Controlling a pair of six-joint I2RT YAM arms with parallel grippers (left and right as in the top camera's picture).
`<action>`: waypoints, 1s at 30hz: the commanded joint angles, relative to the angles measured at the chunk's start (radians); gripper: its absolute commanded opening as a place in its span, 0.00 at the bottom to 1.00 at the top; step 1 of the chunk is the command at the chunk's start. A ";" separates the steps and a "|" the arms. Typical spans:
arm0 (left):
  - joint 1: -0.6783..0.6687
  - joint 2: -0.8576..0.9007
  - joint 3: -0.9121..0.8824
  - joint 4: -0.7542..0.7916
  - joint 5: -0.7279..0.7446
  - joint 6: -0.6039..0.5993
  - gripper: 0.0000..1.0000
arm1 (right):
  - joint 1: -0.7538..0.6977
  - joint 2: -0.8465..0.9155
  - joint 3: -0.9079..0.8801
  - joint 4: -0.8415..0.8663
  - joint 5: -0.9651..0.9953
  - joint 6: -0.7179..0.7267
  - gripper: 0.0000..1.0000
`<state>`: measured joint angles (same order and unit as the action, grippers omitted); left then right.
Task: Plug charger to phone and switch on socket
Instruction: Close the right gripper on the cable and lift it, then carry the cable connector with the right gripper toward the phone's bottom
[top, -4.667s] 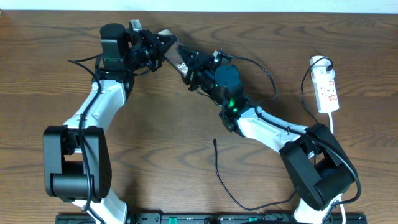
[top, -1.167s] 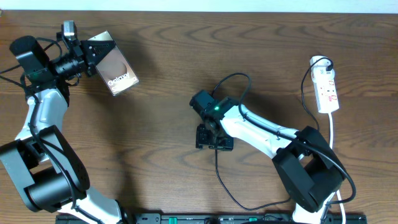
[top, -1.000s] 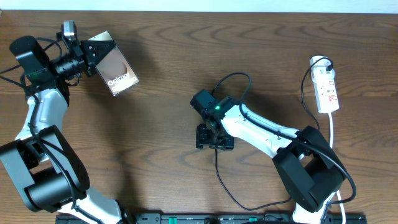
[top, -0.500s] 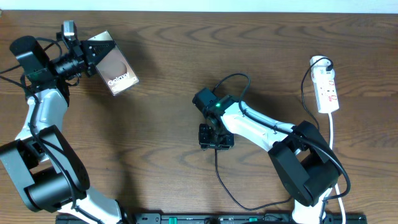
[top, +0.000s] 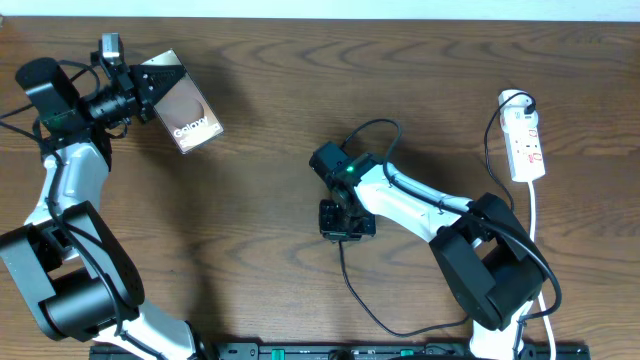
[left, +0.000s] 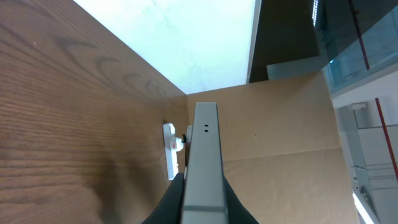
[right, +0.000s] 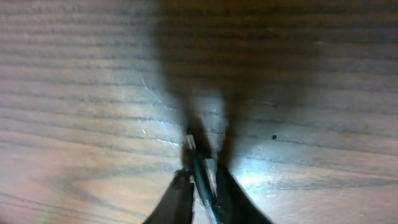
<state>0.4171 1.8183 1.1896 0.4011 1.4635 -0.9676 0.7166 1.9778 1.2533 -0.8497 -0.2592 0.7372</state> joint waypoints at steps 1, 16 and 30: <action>0.002 -0.014 0.010 0.008 0.017 0.006 0.07 | -0.002 0.039 -0.012 0.005 0.007 -0.005 0.06; 0.001 -0.014 0.010 0.008 0.018 0.006 0.07 | -0.060 0.038 -0.010 0.322 -0.610 -0.408 0.01; -0.027 -0.015 0.010 0.010 0.071 0.002 0.08 | -0.074 0.038 -0.010 0.948 -1.010 -0.333 0.01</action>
<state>0.4095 1.8183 1.1896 0.4015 1.4799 -0.9672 0.6491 2.0109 1.2419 0.0616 -1.2076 0.3416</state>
